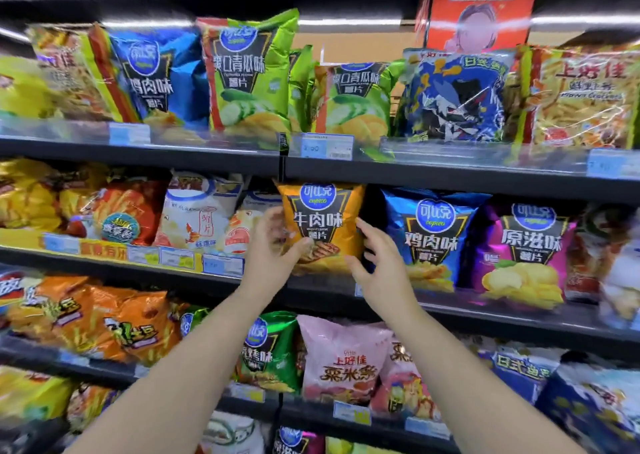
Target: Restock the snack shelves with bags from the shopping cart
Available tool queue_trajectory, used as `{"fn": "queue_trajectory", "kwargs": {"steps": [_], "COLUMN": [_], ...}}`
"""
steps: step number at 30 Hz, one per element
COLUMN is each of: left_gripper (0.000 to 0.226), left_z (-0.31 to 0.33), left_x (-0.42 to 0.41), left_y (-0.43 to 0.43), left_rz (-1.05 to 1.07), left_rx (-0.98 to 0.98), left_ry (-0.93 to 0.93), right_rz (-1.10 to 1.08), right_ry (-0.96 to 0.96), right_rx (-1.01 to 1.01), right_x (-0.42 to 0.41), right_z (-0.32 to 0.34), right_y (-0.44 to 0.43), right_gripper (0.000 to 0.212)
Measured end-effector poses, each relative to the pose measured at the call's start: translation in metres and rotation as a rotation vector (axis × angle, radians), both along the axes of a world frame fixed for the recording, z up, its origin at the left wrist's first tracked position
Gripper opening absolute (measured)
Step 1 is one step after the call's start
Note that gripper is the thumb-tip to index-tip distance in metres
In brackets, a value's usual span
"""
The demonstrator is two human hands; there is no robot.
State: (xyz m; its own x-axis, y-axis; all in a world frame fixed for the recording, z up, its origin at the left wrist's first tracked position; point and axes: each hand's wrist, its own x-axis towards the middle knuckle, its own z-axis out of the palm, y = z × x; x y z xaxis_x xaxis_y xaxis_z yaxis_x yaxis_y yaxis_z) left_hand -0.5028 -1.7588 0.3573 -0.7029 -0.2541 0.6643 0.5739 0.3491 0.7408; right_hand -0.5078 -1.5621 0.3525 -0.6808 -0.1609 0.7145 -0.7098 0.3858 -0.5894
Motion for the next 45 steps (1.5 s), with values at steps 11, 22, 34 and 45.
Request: {"fn": "queue_trajectory", "kwargs": {"steps": [11, 22, 34, 45], "left_gripper": [0.053, 0.052, 0.045, 0.042], "left_z": [0.014, 0.014, 0.012, 0.002], "left_x": [-0.042, -0.045, -0.021, 0.011], "left_y": [-0.026, -0.034, -0.028, -0.001], "left_rz": [-0.279, -0.289, 0.126, 0.474], "left_rx": [0.013, -0.069, -0.352, -0.969], "left_ry": [-0.034, -0.124, 0.237, 0.393], "right_rz": [-0.206, -0.281, -0.466, -0.439], "right_ry": [-0.04, -0.101, 0.232, 0.245], "right_rx": [-0.153, -0.113, 0.116, 0.515], "right_x": [-0.022, -0.01, 0.001, 0.029], "right_z": [0.003, 0.002, 0.001, 0.011], "right_y": [-0.047, -0.05, -0.047, -0.016], "right_gripper": [0.063, 0.062, 0.054, 0.058]}}
